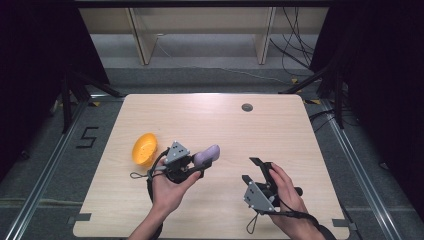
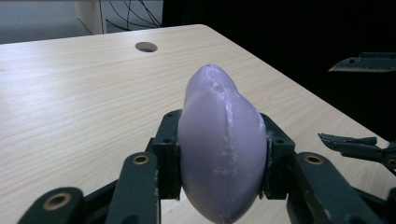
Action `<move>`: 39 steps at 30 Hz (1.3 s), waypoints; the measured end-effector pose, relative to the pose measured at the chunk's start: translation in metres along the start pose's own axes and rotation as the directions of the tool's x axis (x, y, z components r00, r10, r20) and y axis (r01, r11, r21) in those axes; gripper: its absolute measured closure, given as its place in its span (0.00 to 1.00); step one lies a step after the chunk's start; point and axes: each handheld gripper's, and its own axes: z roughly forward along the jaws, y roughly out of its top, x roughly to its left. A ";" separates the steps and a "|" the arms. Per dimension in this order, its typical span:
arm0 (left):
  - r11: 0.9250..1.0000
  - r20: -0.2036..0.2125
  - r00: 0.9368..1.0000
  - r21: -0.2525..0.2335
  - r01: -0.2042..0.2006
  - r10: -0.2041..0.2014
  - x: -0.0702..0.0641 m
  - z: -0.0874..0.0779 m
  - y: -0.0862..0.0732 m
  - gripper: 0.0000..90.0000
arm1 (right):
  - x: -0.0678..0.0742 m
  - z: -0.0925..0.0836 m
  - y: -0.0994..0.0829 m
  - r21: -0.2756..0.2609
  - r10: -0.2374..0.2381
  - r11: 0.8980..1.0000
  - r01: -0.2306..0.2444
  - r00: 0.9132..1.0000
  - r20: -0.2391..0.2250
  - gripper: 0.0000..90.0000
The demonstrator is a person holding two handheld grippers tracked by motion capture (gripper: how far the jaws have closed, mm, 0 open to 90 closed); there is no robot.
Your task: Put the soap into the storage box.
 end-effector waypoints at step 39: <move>0.996 -0.165 0.986 -0.077 -0.035 0.022 0.003 -0.024 -0.015 0.65 | -0.004 -0.002 -0.014 0.044 0.146 0.988 -0.147 0.989 0.016 0.41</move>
